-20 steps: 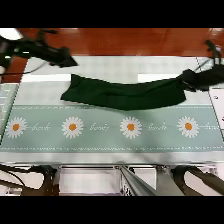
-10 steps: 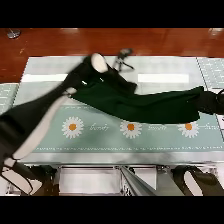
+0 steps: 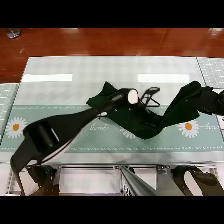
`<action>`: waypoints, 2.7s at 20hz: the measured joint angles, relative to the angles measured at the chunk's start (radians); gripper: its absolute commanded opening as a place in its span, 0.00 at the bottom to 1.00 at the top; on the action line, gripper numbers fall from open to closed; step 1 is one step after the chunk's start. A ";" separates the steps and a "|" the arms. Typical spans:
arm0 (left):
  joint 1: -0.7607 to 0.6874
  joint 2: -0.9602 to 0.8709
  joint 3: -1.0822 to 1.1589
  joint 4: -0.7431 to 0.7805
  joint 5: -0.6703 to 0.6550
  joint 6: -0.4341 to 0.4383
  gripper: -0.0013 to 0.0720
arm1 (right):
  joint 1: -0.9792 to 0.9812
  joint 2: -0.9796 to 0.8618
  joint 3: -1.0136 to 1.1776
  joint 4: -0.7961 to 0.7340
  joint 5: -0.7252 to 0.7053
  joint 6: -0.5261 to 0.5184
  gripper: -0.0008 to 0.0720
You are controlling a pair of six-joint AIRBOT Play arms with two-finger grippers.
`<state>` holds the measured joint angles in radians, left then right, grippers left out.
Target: Fold the shirts.
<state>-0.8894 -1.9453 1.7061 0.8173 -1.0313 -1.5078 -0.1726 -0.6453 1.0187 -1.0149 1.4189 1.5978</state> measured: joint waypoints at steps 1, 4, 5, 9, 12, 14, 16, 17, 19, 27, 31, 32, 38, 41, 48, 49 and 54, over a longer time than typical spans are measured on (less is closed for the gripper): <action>0.032 0.021 0.000 -0.014 -0.019 0.001 0.04 | 0.000 -0.001 0.000 0.006 0.000 -0.001 0.06; 0.185 0.126 0.000 -0.002 -0.051 0.008 0.04 | 0.017 -0.014 0.000 0.018 -0.001 -0.007 0.06; 0.253 0.174 0.000 0.012 -0.074 0.010 0.04 | 0.035 -0.024 0.000 0.023 -0.003 -0.008 0.06; 0.558 0.393 -0.024 0.140 -0.150 0.008 0.04 | 0.164 -0.105 0.014 0.034 -0.083 -0.002 0.06; 0.797 0.575 -0.127 0.197 -0.168 0.007 0.04 | 0.299 -0.234 0.083 0.039 -0.175 0.011 0.06; 0.937 0.718 -0.260 0.218 -0.146 0.007 0.04 | 0.398 -0.354 0.158 0.039 -0.239 0.016 0.06; 1.022 0.858 -0.415 0.224 -0.117 0.013 0.04 | 0.495 -0.497 0.250 0.042 -0.297 0.019 0.06; 1.045 0.922 -0.494 0.224 -0.105 0.019 0.04 | 0.536 -0.572 0.299 0.042 -0.322 0.019 0.06; 1.064 1.044 -0.654 0.200 -0.076 0.034 0.04 | 0.605 -0.737 0.408 0.042 -0.373 0.023 0.74; 1.032 1.223 -0.948 0.139 -0.005 0.060 0.04 | 0.513 -0.975 0.694 -0.062 -0.202 0.061 0.87; 1.027 1.233 -0.969 0.134 0.004 0.072 0.04 | 0.384 -0.654 0.327 -0.309 -0.153 0.155 0.87; 1.027 1.234 -0.971 0.133 0.003 0.074 0.04 | 0.367 -0.560 0.172 -0.314 -0.211 0.199 0.87; 1.027 1.236 -0.975 0.131 0.004 0.078 0.04 | 0.346 -0.345 -0.487 0.106 -0.647 0.206 0.86; 1.027 1.236 -0.976 0.127 0.003 0.078 0.04 | 0.365 -0.444 -0.540 0.305 -0.707 0.086 0.80; 1.027 1.237 -0.976 0.124 0.005 0.078 0.04 | 0.375 -0.678 -0.262 0.481 -0.603 -0.163 0.06; 1.027 1.236 -0.976 0.124 0.008 0.078 0.04 | 0.375 -0.695 -0.182 0.467 -0.570 -0.174 0.06; 1.027 1.236 -0.976 0.124 0.015 0.078 0.04 | 0.349 -0.734 0.282 0.262 -0.434 -0.083 0.06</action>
<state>0.1371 -0.7090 0.7303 0.9417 -1.0164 -1.4296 0.1768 -1.3796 1.3003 -0.7528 0.9852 1.5146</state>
